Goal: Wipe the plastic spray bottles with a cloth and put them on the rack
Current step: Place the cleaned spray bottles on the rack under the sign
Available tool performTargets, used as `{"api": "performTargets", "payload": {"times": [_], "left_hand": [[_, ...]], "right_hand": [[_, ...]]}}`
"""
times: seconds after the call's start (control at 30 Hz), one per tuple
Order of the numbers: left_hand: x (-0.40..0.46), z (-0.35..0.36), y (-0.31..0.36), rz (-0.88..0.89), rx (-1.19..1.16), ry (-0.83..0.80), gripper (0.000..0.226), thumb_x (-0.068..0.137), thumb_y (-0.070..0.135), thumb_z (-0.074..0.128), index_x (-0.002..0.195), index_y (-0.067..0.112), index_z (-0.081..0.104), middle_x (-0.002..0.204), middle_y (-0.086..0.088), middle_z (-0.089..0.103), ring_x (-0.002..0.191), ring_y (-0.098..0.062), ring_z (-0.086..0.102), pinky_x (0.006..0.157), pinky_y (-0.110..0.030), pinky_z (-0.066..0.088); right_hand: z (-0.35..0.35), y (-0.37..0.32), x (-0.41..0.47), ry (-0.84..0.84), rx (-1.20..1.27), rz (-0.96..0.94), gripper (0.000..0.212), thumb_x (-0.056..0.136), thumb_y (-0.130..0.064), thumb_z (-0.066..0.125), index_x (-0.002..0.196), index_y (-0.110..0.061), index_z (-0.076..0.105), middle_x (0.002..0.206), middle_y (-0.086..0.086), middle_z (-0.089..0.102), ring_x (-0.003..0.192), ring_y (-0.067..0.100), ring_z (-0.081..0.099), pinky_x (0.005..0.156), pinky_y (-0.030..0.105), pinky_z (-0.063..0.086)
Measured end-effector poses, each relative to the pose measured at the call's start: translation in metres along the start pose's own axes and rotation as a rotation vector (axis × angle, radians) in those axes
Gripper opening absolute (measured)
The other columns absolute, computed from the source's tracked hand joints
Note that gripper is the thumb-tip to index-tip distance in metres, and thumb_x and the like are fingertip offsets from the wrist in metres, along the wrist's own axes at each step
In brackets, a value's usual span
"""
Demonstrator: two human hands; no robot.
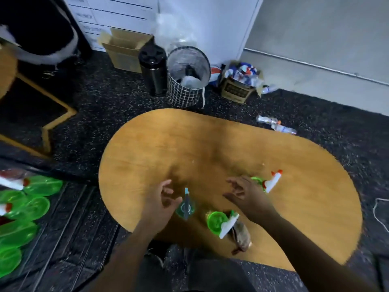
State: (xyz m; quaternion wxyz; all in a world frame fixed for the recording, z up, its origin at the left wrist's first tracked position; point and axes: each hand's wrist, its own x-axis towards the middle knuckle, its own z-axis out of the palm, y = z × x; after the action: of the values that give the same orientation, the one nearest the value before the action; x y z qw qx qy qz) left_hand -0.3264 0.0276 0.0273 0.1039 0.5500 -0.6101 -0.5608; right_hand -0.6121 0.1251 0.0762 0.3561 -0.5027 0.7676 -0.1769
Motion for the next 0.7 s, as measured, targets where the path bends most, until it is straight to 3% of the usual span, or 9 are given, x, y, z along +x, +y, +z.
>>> {"api": "performTargets", "payload": {"times": [0.1,0.2,0.27,0.33,0.43,0.5,0.6,0.7], "left_hand": [[0.005,0.020,-0.006,-0.066,0.062,-0.044,0.075,0.093,0.032,0.080,0.156,0.023,0.040,0.132,0.002,0.060,0.101,-0.007,0.067,0.072,-0.017,0.054],[0.011,0.032,-0.017,-0.132,0.117,-0.123,0.086,0.088,0.039,0.085,0.158,0.025,0.038,0.138,0.000,0.062,0.107,-0.012,0.069,0.081,-0.021,0.055],[0.014,0.037,-0.025,-0.170,0.124,-0.155,0.091,0.084,0.040,0.089,0.158,0.028,0.038,0.139,0.000,0.063,0.112,-0.016,0.070,0.089,-0.029,0.056],[0.014,0.043,-0.029,-0.197,0.104,-0.165,0.088,0.085,0.035,0.088,0.158,0.029,0.039,0.140,0.001,0.062,0.116,-0.017,0.069,0.092,-0.032,0.055],[0.014,0.049,-0.032,-0.198,0.022,-0.145,0.079,0.088,0.026,0.087,0.154,0.033,0.044,0.140,0.003,0.064,0.119,-0.017,0.068,0.102,-0.040,0.057],[0.015,0.052,-0.033,-0.196,-0.027,-0.125,0.076,0.089,0.020,0.086,0.153,0.033,0.047,0.139,0.004,0.065,0.119,-0.016,0.069,0.106,-0.043,0.056],[0.016,0.055,-0.030,-0.207,-0.142,-0.097,0.072,0.090,0.006,0.082,0.150,0.033,0.051,0.137,0.004,0.066,0.119,-0.020,0.070,0.105,-0.046,0.058],[0.019,0.054,-0.027,-0.218,-0.246,-0.079,0.070,0.089,0.002,0.081,0.144,0.036,0.054,0.134,0.001,0.069,0.120,-0.026,0.070,0.103,-0.050,0.059]], "right_hand": [[0.007,0.029,-0.022,0.033,-0.014,0.128,0.050,0.088,-0.047,0.078,0.129,-0.020,0.068,0.107,-0.006,0.065,0.090,0.010,0.067,0.086,0.039,0.060],[0.022,0.051,-0.040,0.149,-0.055,0.289,0.062,0.080,-0.067,0.073,0.122,-0.021,0.069,0.106,-0.003,0.066,0.089,0.018,0.067,0.081,0.041,0.058],[0.038,0.061,-0.047,0.043,-0.085,0.412,0.071,0.078,-0.079,0.065,0.122,-0.023,0.066,0.115,-0.001,0.064,0.102,0.023,0.067,0.088,0.038,0.054],[0.054,0.065,-0.051,-0.168,-0.057,0.518,0.068,0.082,-0.082,0.061,0.119,-0.025,0.065,0.117,0.000,0.065,0.109,0.023,0.066,0.089,0.033,0.050],[0.070,0.068,-0.048,-0.248,0.149,0.580,0.083,0.065,-0.100,0.054,0.100,-0.026,0.069,0.093,-0.002,0.072,0.077,0.014,0.070,0.064,0.030,0.055],[0.084,0.083,-0.043,-0.208,0.266,0.552,0.094,0.053,-0.109,0.046,0.096,-0.029,0.071,0.085,-0.006,0.070,0.070,0.013,0.067,0.066,0.037,0.060],[0.087,0.083,-0.037,-0.162,0.402,0.531,0.089,0.060,-0.103,0.055,0.097,-0.025,0.075,0.091,-0.005,0.072,0.073,0.020,0.073,0.078,0.051,0.062],[0.079,0.066,-0.032,-0.168,0.465,0.581,0.072,0.072,-0.087,0.060,0.104,-0.023,0.074,0.099,0.002,0.076,0.075,0.022,0.077,0.081,0.055,0.062]]}}
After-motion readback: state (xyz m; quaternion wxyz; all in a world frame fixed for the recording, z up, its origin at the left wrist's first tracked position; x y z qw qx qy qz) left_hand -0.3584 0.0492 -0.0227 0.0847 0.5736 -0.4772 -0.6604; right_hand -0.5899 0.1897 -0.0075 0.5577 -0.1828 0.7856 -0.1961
